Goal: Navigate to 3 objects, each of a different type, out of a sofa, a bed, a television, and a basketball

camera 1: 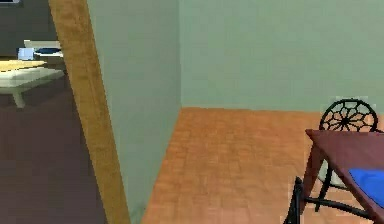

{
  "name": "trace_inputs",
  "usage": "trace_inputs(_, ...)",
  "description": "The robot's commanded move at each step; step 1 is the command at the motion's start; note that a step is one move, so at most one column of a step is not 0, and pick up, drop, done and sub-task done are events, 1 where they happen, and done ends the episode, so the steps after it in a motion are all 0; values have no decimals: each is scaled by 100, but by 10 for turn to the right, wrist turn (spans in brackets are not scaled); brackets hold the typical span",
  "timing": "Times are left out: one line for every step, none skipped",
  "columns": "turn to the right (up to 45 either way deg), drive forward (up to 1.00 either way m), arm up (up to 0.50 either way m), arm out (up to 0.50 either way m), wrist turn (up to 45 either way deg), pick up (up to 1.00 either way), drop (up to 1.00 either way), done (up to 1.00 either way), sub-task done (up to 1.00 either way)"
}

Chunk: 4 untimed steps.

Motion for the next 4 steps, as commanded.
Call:
trace_inputs(-450,0,0,0,0,0,0,0,0)
trace_inputs(-120,0,0,0,0,0,0,0,0)
trace_inputs(0,100,0,0,0,0,0,0,0)
trace_inputs(-270,0,0,0,0,0,0,0,0)
